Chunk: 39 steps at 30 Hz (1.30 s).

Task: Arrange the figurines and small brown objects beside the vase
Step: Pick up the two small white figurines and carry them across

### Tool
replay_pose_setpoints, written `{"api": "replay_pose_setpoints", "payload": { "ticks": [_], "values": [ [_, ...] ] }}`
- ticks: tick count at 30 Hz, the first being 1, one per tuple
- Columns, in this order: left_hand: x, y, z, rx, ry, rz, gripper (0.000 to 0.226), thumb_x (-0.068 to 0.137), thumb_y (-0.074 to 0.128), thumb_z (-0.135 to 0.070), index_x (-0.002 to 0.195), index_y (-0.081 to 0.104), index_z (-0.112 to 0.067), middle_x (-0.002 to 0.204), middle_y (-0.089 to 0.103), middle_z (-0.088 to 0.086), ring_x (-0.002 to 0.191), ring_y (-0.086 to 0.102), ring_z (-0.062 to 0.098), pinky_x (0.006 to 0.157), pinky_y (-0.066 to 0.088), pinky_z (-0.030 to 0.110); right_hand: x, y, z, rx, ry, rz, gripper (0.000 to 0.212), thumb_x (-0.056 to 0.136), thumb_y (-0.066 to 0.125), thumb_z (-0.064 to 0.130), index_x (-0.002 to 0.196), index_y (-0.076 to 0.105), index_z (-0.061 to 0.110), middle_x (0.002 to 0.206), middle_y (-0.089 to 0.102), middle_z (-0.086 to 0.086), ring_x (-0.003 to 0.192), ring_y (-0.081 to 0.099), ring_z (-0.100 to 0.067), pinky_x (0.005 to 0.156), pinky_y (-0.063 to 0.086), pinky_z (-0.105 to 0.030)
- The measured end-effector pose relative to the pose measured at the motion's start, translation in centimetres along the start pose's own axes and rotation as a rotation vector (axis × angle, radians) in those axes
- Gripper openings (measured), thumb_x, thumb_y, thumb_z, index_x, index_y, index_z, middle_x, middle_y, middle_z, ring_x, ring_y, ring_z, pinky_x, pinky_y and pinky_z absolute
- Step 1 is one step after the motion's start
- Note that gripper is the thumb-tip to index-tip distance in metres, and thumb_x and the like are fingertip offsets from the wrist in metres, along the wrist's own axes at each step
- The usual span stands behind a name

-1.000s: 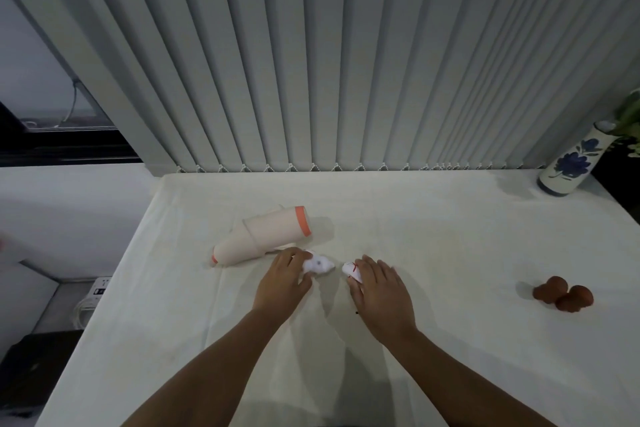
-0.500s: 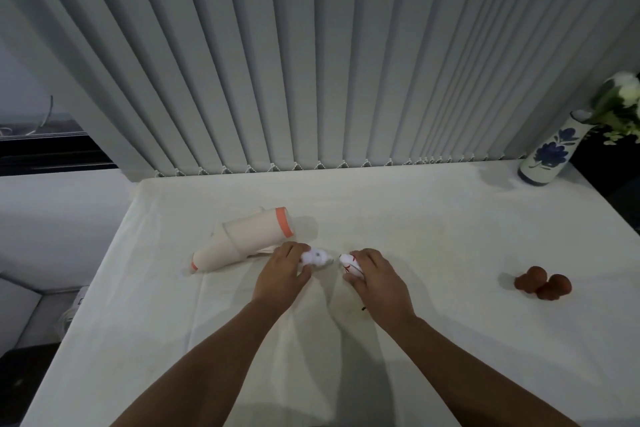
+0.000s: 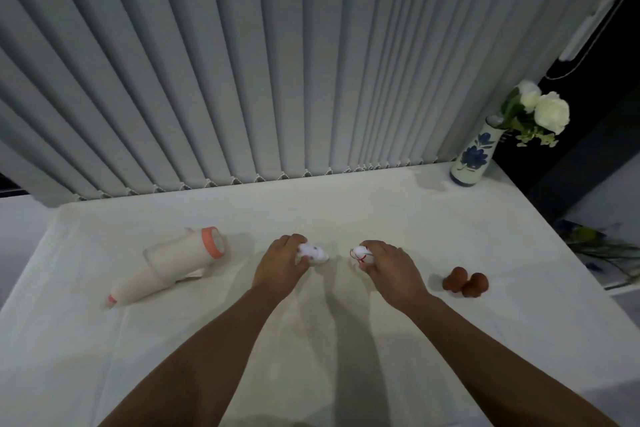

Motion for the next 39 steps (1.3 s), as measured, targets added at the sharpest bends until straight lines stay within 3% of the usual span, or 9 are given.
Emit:
{"api": "replay_pose_setpoints", "payload": {
  "ticks": [6,19,23,26,32,39],
  "values": [
    [2.1,3.9,-4.1,0.001,-0.008,0.118,0.034,0.083,0.060,-0.020,0.117,0.056,-0.017,0.111,0.060,0.008,0.103,0.055,0.026,0.084,0.047,0.037,0.0,-1.4,-4.5,-0.002,0.069,0.096,0.020,0.091,0.053,0.026,0.111,0.058,0.025,0.118,0.064,0.006,0.106,0.059,-0.022,0.089,0.041,-0.038],
    [4.7,8.3,-7.6,0.046,-0.038,0.242,0.035,0.083,0.059,-0.023,0.117,0.057,-0.018,0.109,0.063,0.010,0.104,0.055,0.028,0.085,0.047,0.038,-0.2,-2.2,-8.1,0.089,0.096,0.176,0.029,0.091,0.053,0.023,0.120,0.055,0.019,0.122,0.062,-0.001,0.106,0.058,-0.025,0.090,0.043,-0.036],
    [5.4,8.4,-8.0,0.065,-0.032,0.276,0.041,0.078,0.053,-0.034,0.115,0.059,-0.019,0.106,0.065,0.010,0.103,0.055,0.028,0.085,0.048,0.038,0.3,-2.0,-8.7,0.117,0.123,0.173,0.029,0.089,0.053,0.024,0.118,0.055,0.022,0.120,0.063,0.003,0.106,0.057,-0.023,0.087,0.041,-0.033],
    [6.1,8.4,-8.2,0.079,-0.026,0.320,0.047,0.074,0.048,-0.038,0.115,0.061,-0.018,0.107,0.065,0.011,0.103,0.056,0.029,0.087,0.046,0.036,0.4,-1.8,-9.0,0.112,0.112,0.151,0.028,0.087,0.052,0.027,0.115,0.055,0.026,0.117,0.063,0.007,0.102,0.057,-0.020,0.083,0.040,-0.032],
    [6.8,8.3,-8.4,0.110,0.002,0.359,0.036,0.086,0.054,-0.017,0.122,0.058,-0.015,0.116,0.064,0.013,0.107,0.056,0.030,0.090,0.045,0.036,-0.1,-2.0,-8.9,0.069,0.020,0.046,0.030,0.087,0.057,0.027,0.117,0.056,0.022,0.113,0.065,0.004,0.099,0.059,-0.022,0.084,0.045,-0.037],
    [6.1,8.3,-7.7,0.098,0.015,0.344,0.036,0.088,0.055,-0.018,0.123,0.056,-0.018,0.116,0.063,0.010,0.110,0.054,0.027,0.093,0.044,0.036,-0.4,-2.1,-8.5,0.071,-0.001,-0.061,0.025,0.083,0.061,0.027,0.107,0.061,0.020,0.102,0.068,0.005,0.090,0.062,-0.023,0.078,0.045,-0.036]
  ]
}}
Point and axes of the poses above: each hand's wrist, its own x-axis towards the middle knuckle, its own y-axis out of the palm, z = x × y, the point moved 4 cm from there along x, towards the middle knuckle
